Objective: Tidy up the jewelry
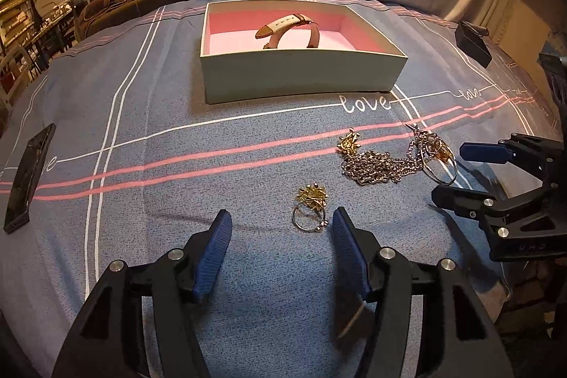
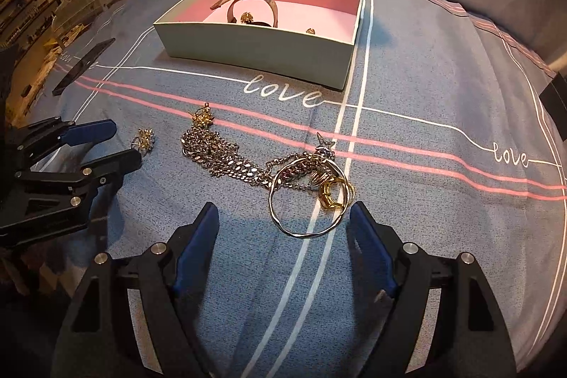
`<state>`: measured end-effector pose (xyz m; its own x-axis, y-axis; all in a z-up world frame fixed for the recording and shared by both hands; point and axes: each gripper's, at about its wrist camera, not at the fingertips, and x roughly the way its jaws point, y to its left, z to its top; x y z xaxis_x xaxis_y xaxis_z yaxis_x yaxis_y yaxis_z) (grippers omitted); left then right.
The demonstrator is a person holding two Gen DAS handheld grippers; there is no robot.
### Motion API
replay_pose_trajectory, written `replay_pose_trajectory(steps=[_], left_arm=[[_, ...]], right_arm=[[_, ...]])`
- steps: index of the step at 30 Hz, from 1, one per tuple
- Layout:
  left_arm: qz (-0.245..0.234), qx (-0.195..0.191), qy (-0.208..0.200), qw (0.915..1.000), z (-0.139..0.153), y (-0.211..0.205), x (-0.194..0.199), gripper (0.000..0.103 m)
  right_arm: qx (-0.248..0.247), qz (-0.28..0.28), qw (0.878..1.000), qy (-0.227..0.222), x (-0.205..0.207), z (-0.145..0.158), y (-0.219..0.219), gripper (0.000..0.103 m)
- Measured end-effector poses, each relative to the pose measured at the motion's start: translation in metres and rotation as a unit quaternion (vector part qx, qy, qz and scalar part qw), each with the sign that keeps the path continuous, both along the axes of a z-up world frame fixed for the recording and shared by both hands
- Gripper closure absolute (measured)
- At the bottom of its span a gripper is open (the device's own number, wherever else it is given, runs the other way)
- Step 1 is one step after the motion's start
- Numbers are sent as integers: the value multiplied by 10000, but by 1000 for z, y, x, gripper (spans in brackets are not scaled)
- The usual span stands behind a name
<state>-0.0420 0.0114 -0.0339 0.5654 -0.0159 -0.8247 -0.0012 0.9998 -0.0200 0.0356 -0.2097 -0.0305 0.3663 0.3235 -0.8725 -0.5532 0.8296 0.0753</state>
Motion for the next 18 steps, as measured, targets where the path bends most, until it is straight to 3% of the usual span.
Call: replay_pose_trajectory(steps=[4,7,8,9,11,14,18], left_arm=[[402,104,-2,9991,6,26,-8,48],[608,32,17,9981,7,47,-15,49],[675,70,15,9977,7,50,-16,49],[688,13,21,9976,7,53,-16,49],[720,-128,29,9973,6,54,-16,49],[654,-206,8,9976,7,51,-17,47],[626,-277,-7,9977,6,47,-18,45]], right_arm=[[20,202,9998,-73,-2,5,13,26],[119,698,9973,-186,-6,10,41,26],[157,962,9951,-177,-8,10,53,29],[199,1194,9924,-223,-11,11,64,44],[187,1486,9885,-220,-11,7,83,57],[137,1696,9851,-251,-12,3,98,57],[198,1777,9837,-188,-13,-1,106,72]])
